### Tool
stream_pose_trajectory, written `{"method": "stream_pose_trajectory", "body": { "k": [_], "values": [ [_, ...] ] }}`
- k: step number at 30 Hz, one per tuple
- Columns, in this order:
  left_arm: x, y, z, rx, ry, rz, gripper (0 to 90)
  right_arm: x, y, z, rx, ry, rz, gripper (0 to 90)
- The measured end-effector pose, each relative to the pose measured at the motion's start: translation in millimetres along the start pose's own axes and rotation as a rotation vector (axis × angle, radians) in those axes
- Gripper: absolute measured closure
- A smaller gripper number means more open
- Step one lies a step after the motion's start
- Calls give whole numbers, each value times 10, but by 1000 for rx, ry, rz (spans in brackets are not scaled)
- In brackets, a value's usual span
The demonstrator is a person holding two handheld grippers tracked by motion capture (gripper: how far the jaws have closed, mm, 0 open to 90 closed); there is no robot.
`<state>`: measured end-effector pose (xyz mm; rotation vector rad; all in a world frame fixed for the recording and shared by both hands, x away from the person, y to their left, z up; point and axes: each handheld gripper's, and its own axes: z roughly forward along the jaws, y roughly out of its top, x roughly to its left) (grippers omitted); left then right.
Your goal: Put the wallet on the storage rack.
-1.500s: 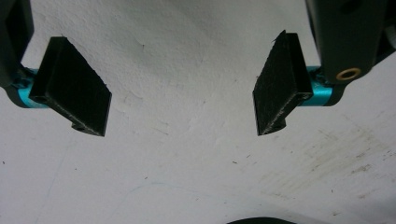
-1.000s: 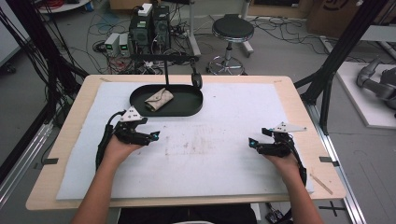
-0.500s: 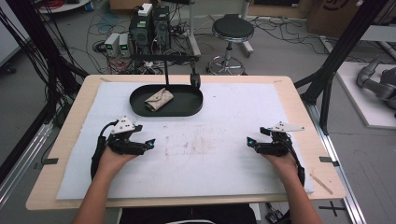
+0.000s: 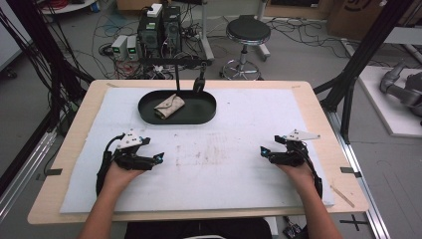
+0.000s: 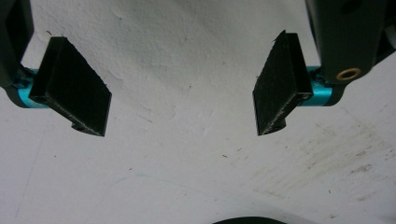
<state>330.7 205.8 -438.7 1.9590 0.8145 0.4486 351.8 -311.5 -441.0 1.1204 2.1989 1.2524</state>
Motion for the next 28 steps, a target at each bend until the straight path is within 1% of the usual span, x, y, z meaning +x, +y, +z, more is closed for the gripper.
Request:
{"method": "stream_pose_trajectory", "body": {
  "k": [2,3,6,11,28],
  "values": [
    [-4,-6,-3,-2,1,-5,197,0,4,3,-1,-2,6,199],
    [-5,-7,-4,-4,2,-4,197,-5,3,9,-2,-2,1,199],
    [-12,-10,-6,-3,3,2,197,3,2,22,7,1,7,199],
    [-20,-11,5,-2,2,0,197,0,0,20,6,1,8,199],
    [-9,-19,14,5,7,-4,197,2,-2,34,13,5,0,199]
  ]
}}
